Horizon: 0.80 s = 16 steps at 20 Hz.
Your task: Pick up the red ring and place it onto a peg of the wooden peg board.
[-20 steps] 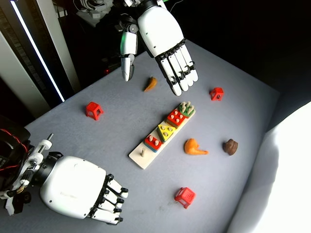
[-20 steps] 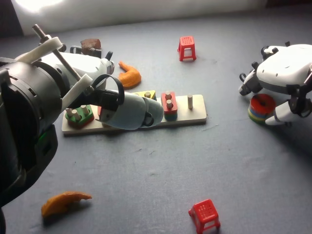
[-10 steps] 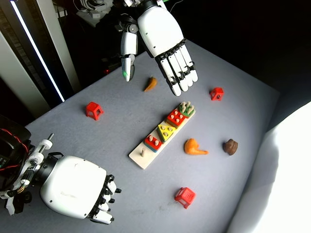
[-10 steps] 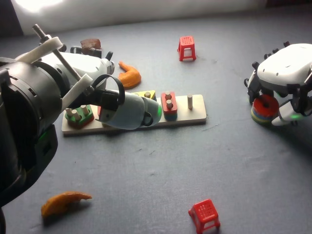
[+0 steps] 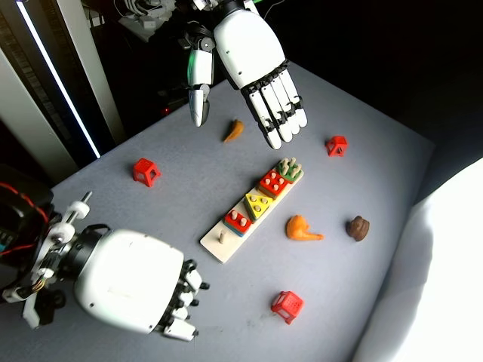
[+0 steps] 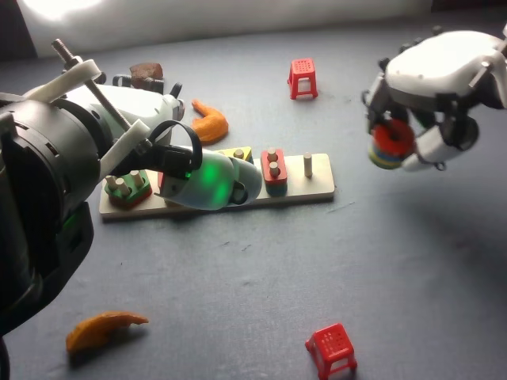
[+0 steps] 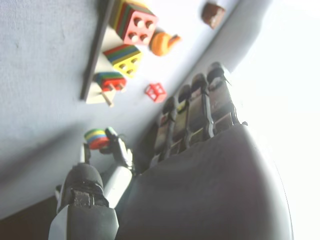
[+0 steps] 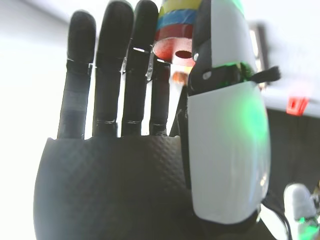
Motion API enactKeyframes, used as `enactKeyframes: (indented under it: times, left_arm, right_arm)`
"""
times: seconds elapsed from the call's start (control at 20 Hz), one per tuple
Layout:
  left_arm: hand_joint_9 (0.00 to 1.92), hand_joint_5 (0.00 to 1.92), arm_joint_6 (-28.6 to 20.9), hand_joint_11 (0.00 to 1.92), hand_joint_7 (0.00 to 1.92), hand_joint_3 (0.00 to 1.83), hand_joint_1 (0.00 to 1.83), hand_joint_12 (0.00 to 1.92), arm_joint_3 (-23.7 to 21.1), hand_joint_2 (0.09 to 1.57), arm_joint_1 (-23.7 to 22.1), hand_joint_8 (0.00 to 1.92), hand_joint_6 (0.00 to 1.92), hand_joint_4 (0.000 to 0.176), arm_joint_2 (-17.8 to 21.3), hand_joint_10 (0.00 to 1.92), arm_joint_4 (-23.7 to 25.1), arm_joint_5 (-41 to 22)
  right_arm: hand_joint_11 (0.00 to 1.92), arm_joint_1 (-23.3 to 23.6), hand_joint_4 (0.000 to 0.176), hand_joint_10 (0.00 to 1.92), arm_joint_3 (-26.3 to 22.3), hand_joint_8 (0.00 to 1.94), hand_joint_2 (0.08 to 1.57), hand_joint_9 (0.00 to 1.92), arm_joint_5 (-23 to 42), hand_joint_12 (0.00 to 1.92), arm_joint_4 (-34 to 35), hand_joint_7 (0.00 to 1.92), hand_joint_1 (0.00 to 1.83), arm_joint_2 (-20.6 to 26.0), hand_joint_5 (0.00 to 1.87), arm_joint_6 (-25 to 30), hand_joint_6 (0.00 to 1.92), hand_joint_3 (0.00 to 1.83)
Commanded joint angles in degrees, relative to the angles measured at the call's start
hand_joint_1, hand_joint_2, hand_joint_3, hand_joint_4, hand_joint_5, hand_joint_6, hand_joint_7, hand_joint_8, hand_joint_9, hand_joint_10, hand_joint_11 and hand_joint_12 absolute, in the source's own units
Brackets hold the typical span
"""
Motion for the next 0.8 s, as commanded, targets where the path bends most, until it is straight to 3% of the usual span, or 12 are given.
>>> enactKeyframes:
  times: [0.0, 0.25, 0.35, 0.75]
  left_arm:
    - [0.00, 0.01, 0.00, 0.00, 0.00, 0.01, 0.00, 0.00, 0.31, 1.08, -0.74, 0.00, 0.00, 0.000, 0.16, 0.00, 5.15, 0.04]
    - [0.00, 0.01, 0.00, 0.00, 0.00, 0.00, 0.00, 0.00, 0.36, 1.07, -0.76, 0.00, 0.00, 0.000, 0.16, 0.00, 5.15, -0.06]
    - [0.00, 0.01, 0.00, 0.00, 0.00, 0.00, 0.00, 0.00, 0.36, 1.07, -0.76, 0.00, 0.00, 0.000, 0.15, 0.00, 5.15, -0.06]
    - [0.00, 0.00, 0.00, 0.00, 0.00, 0.00, 0.00, 0.00, 0.37, 1.07, -0.73, 0.00, 0.00, 0.000, 0.15, 0.00, 5.14, -0.05]
  right_arm:
    - [0.54, 1.65, 0.000, 1.17, 0.07, 0.79, 1.06, 0.96, 1.55, 1.42, -0.75, 1.11, 1.39, -0.07, 1.08, 0.37, 0.75, 0.00]
    - [0.50, 6.32, 0.000, 1.19, 1.32, 0.81, 1.07, 0.95, -2.55, 1.45, 0.82, 1.10, 1.39, -3.86, 1.07, -0.40, 0.77, 0.00]
    - [0.50, 6.59, 0.000, 1.22, 2.33, 0.81, 1.08, 0.92, -3.11, 1.45, 3.94, 1.09, 1.39, -5.44, 1.05, -2.04, 0.81, 0.00]
    - [0.49, 5.83, 0.000, 1.21, 6.62, 0.82, 1.07, 0.93, -2.56, 1.45, 4.21, 1.09, 1.39, -10.06, 1.07, -3.66, 0.76, 0.00]
